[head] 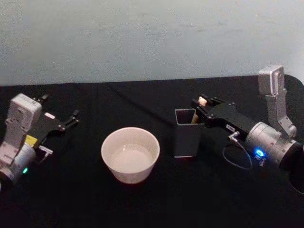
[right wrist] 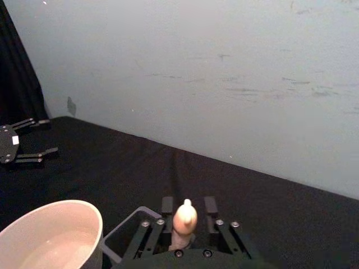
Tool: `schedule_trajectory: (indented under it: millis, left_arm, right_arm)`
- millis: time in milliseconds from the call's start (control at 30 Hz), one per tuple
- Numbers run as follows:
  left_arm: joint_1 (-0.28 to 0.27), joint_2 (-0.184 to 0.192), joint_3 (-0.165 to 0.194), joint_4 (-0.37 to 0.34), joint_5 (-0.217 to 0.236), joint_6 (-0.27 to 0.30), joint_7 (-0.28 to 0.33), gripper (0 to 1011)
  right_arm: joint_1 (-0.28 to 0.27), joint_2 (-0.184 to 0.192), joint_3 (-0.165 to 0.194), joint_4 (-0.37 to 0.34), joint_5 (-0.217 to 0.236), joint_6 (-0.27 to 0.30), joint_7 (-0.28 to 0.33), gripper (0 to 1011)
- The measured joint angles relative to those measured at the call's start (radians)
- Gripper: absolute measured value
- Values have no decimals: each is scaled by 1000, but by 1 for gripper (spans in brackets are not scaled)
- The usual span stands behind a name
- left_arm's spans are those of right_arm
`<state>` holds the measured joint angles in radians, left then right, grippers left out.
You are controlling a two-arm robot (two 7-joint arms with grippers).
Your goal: Pick up the stirring spoon with one hand, stir inside the cup, then place it back in its original position.
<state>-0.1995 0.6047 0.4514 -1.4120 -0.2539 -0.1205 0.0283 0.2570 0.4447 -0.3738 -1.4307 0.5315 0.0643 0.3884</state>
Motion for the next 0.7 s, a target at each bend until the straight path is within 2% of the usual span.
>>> schedule_trajectory:
  millis: [100, 200, 433, 700]
  left_arm:
    - [0, 0, 0, 0, 0, 0, 0, 1001]
    - [0, 0, 0, 0, 0, 0, 0, 1001]
    - [0, 0, 0, 0, 0, 0, 0, 1001]
    - [0, 0, 0, 0, 0, 0, 0, 1001]
  right_arm:
    - [0, 0, 0, 0, 0, 0, 0, 247]
    - [0, 0, 0, 0, 1, 0, 0, 211]
    - [-4, -3, 4, -3, 0, 1, 5, 211]
    - [-10, -5, 20, -38, -33, -30, 7, 211]
